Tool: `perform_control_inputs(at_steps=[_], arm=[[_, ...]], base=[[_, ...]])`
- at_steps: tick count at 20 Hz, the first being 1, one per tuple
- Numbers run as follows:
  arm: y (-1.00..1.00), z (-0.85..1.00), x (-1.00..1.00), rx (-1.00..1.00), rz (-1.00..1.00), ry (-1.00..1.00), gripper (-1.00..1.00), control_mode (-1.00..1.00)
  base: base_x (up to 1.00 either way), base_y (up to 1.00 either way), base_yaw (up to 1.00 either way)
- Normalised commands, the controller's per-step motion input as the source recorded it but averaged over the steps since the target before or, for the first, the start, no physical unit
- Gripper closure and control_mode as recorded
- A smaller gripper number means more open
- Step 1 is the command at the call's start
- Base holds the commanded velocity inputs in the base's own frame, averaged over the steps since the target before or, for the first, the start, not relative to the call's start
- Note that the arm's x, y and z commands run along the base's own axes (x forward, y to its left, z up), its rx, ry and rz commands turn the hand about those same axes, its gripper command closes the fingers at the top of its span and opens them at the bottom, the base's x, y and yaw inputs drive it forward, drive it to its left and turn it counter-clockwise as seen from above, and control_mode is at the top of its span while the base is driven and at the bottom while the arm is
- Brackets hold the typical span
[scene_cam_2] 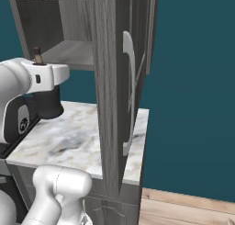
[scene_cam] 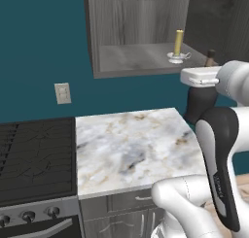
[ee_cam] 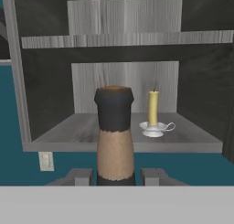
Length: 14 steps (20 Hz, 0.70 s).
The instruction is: Get the candle and the liquor from the cabinet and move them to the dining counter.
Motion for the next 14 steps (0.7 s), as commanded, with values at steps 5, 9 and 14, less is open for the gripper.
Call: perform_control_inputs(at_steps=[5,9,14], arm=[[0.00,0.00,-0.02,0.00,0.00,0.01,1.00,-1.00],[0.00,0.00,0.00,0.00,0.00,0.00,1.00,-1.00],[0.00,0.00,0.00,0.00,0.00,0.00,1.00,1.00]], base=[[0.00,0.00,0.00],[0.00,0.00,0.00],[-0.19,0.01,0.00]])
